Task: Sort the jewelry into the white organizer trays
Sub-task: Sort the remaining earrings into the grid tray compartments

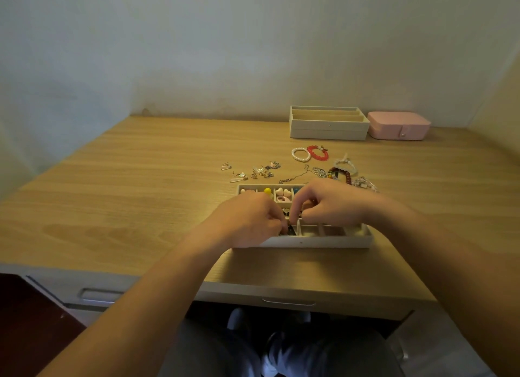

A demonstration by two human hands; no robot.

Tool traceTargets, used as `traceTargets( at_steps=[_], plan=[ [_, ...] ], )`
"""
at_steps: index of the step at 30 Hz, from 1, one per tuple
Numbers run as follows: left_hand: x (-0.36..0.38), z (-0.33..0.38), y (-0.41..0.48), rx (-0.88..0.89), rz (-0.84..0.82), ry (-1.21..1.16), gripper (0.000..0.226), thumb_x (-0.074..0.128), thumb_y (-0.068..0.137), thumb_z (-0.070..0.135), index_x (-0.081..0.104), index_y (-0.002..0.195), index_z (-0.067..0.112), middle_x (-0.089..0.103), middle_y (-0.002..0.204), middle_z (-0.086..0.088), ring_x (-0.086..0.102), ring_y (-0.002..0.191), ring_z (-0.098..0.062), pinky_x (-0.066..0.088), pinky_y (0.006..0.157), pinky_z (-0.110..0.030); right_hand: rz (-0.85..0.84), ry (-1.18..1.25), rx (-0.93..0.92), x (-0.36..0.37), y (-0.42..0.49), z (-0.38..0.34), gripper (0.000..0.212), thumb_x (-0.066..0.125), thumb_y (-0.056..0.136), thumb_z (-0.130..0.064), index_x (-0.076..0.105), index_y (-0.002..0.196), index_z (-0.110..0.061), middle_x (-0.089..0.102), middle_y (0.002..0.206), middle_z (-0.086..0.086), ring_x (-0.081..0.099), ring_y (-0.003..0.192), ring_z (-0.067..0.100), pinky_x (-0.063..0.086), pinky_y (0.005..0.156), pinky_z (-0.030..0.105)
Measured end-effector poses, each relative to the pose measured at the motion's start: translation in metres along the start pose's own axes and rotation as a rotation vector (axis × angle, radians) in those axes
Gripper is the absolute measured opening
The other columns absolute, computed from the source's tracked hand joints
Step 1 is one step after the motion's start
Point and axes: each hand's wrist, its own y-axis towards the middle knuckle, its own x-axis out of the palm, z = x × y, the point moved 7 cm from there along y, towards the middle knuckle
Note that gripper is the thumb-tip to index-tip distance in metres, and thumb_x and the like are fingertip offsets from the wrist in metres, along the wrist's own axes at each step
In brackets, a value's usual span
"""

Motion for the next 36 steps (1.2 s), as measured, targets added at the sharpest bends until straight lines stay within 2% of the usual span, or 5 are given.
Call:
traceTargets(
  at_steps=[6,14,20,26,36],
  plan=[
    [0.0,-0.001,0.001,0.003,-0.037,-0.035,0.023,0.059,0.091,0.026,0.08,0.097,0.034,0.073,0.09,0.007,0.059,0.076,-0.005,0.051,0.07,-0.025,-0.043,-0.04,0.014,0.007,0.002,-0.002,0.025,0.059,0.095,-0.016,0.078,0.101,-0.032,0.06,0.076,-0.02,0.056,0.068,-0.001,0.041,0.057,0.01],
    [-0.015,-0.01,0.01,-0.028,0.078,-0.151,0.019,0.06,0.086,0.019,0.075,0.078,0.027,0.058,0.055,0.016,0.05,0.053,0.0,0.038,0.052,-0.025,-0.021,-0.03,0.014,0.002,0.001,0.002,0.026,0.059,0.093,-0.017,0.08,0.101,-0.03,0.063,0.073,-0.019,0.056,0.063,-0.002,0.043,0.056,0.011],
    [-0.027,-0.033,0.02,-0.104,0.244,-0.086,0.015,0.063,0.091,0.023,0.068,0.102,0.033,0.062,0.094,0.008,0.059,0.087,-0.012,0.047,0.072,-0.03,0.254,0.1,0.051,-0.024,0.0,0.025,0.021,0.062,0.096,-0.018,0.074,0.087,-0.033,0.066,0.081,-0.015,0.06,0.074,0.005,0.045,0.06,0.016],
    [-0.015,-0.031,0.038,-0.153,0.236,0.027,0.045,0.05,0.1,0.046,0.049,0.143,0.033,0.056,0.123,0.001,0.056,0.108,-0.019,0.051,0.096,-0.044,0.624,-0.06,0.318,-0.047,-0.002,0.079,0.017,0.058,0.097,-0.024,0.075,0.097,-0.023,0.069,0.095,-0.008,0.063,0.083,0.008,0.059,0.075,0.034],
    [-0.018,-0.024,0.067,-0.121,0.163,0.036,0.015,0.068,0.088,0.049,0.068,0.092,0.035,0.063,0.091,0.014,0.059,0.083,-0.005,0.058,0.079,-0.034,0.508,0.075,0.346,-0.048,-0.003,0.107,0.016,0.064,0.093,-0.026,0.076,0.083,-0.026,0.072,0.085,-0.01,0.068,0.082,0.011,0.06,0.077,0.041]
  ],
)
